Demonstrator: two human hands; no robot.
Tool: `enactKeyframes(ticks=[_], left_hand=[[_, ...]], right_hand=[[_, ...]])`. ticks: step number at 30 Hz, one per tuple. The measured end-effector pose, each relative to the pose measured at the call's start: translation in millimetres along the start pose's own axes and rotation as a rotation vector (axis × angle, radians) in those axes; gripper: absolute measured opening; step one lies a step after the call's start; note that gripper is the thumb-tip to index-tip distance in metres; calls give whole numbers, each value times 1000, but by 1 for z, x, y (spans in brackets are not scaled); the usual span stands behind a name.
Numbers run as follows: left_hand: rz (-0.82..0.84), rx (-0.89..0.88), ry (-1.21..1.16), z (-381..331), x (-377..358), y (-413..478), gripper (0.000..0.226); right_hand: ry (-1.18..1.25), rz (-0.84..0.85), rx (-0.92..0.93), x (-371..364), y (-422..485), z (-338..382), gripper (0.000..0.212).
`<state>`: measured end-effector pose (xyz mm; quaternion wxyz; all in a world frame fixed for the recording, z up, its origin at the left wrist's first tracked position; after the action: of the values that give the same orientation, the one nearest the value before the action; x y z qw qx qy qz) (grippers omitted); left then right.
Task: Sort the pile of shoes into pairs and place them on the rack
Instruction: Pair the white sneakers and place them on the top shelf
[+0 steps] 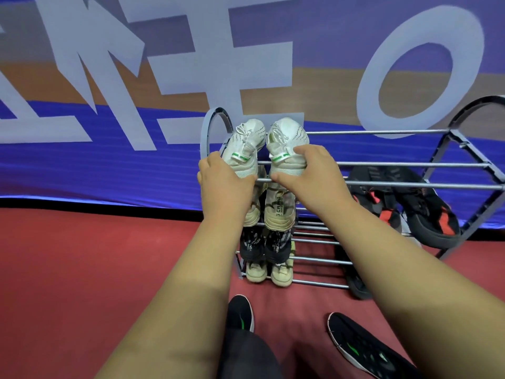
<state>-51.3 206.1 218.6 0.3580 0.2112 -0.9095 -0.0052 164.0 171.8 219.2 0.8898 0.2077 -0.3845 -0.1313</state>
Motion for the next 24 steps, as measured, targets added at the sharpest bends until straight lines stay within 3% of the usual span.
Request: enactKeyframes(ticks=[9,17,24], left_hand=[[-45,-9,-62,7,12,4,74],[13,24,-62,12,12,4,70],[90,69,25,18,23,-6,62]], right_hand=[[18,-6,70,-19,5,13,80],[-6,110,57,-11,-1,19,86],[-57,153,55,12,-24,34,61]])
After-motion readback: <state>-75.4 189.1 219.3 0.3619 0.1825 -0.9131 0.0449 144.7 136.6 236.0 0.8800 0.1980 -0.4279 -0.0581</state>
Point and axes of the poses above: each hand's wrist, its own y-axis towards the middle knuckle, its own x-axis out of the back of the hand, z = x × y, the point moved 8 cm from there along y, towards the middle knuckle, and after that the axes turned 14 degrees about x, right-handed, at the moved point
